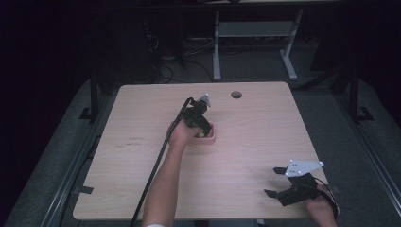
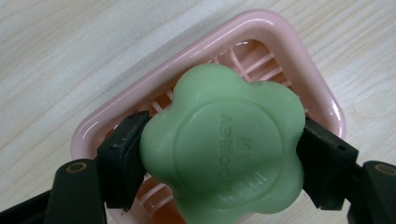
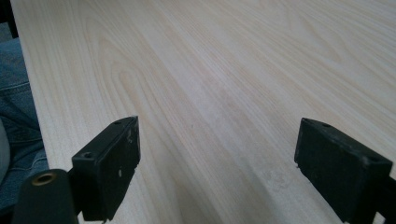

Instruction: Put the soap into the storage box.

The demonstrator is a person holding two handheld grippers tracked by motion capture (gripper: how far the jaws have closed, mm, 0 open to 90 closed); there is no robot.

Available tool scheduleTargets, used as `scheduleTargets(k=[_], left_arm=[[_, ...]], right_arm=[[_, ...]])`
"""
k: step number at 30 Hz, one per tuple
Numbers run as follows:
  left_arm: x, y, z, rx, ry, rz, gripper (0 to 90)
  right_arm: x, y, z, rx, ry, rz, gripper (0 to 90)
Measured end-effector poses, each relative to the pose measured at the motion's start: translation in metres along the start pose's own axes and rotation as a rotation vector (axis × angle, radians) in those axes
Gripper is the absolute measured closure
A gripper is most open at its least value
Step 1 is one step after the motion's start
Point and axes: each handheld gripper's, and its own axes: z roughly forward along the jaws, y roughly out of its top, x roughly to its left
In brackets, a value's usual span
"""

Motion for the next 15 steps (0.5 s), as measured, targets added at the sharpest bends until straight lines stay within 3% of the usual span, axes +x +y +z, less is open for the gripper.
scheduleTargets(k=[15], left_arm=[[-0.0016, -0.0006, 0.0037, 0.003, 0.001, 0.004, 26.2]], right_arm=[[0.0004, -0.0002, 0.0008, 0.003, 0.0, 0.007, 13.8]])
